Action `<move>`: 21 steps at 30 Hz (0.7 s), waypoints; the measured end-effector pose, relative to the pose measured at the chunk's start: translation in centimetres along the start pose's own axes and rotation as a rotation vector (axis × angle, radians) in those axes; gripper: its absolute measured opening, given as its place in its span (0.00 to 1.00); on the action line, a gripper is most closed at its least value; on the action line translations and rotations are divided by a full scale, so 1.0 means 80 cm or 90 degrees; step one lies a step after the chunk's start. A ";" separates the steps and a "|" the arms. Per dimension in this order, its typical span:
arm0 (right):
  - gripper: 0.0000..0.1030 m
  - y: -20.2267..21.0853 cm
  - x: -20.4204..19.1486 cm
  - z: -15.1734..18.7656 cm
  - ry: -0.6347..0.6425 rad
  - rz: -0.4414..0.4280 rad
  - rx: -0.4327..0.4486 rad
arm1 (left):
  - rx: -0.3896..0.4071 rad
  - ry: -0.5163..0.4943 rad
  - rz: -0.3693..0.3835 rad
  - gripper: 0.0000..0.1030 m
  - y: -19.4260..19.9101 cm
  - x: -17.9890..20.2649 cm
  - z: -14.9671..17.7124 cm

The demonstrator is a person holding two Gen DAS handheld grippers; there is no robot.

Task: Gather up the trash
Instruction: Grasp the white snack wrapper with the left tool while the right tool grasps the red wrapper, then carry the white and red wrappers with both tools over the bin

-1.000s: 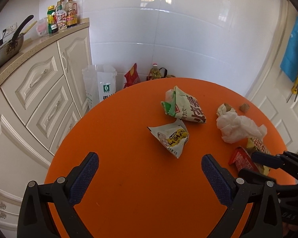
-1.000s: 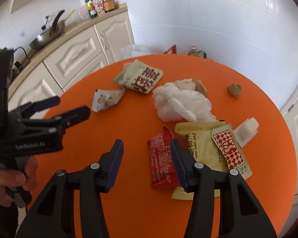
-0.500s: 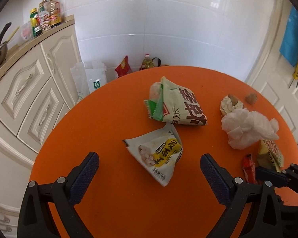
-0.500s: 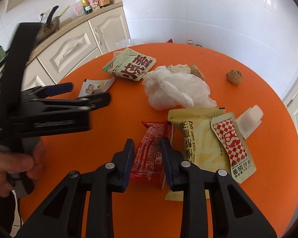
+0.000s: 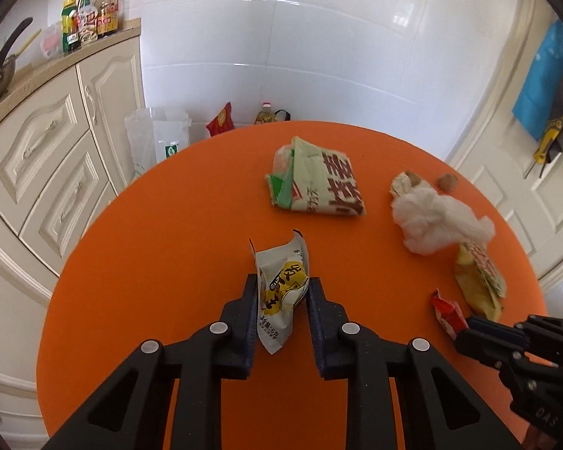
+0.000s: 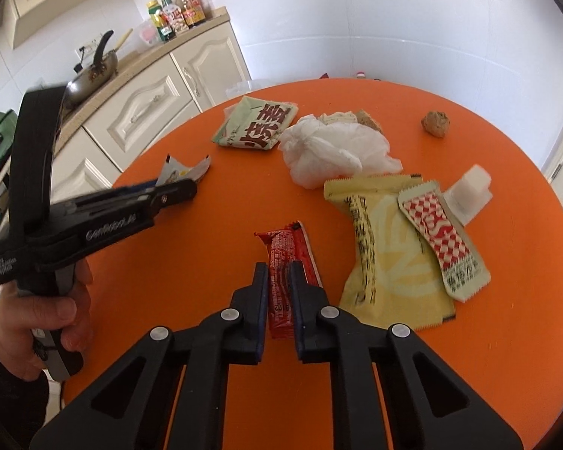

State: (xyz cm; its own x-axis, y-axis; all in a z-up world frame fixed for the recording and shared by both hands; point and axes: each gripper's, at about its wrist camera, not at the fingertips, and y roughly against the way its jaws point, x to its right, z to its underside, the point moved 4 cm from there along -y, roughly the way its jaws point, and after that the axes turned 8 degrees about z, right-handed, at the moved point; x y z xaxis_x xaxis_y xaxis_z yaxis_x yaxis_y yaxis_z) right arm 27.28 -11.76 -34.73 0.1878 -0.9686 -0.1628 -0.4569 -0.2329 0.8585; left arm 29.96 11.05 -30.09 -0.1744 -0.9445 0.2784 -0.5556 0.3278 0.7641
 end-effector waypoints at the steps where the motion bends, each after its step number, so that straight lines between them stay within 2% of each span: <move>1: 0.10 0.004 0.001 0.004 -0.002 -0.001 0.000 | 0.002 -0.001 0.002 0.19 0.002 0.001 0.005; 7: 0.10 0.013 -0.003 0.026 0.013 0.014 -0.011 | 0.006 -0.013 0.015 0.19 0.017 0.016 0.030; 13: 0.18 -0.002 -0.021 0.018 0.064 0.080 -0.006 | -0.004 -0.012 0.022 0.19 0.025 0.032 0.060; 15: 0.28 -0.007 -0.024 0.015 0.080 0.093 -0.002 | -0.004 -0.011 0.021 0.19 0.024 0.030 0.060; 17: 0.31 -0.012 -0.029 0.013 0.102 0.113 0.019 | -0.001 -0.009 0.021 0.19 0.034 0.030 0.066; 19: 0.28 -0.012 -0.025 0.013 0.087 0.104 0.018 | 0.002 -0.008 0.021 0.19 0.039 0.031 0.065; 20: 0.16 -0.010 -0.020 0.013 0.078 0.097 0.013 | 0.005 -0.009 0.019 0.19 0.045 0.033 0.069; 21: 0.14 -0.009 -0.018 0.013 0.067 0.085 0.009 | 0.008 -0.010 0.019 0.19 0.051 0.035 0.071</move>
State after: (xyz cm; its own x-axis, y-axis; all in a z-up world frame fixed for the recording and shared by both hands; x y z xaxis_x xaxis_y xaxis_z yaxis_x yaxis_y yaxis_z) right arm 26.44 -10.30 -35.59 0.2142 -0.9768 0.0040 -0.4958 -0.1052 0.8620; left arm 22.58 9.63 -29.52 -0.2043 -0.9344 0.2918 -0.5596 0.3560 0.7484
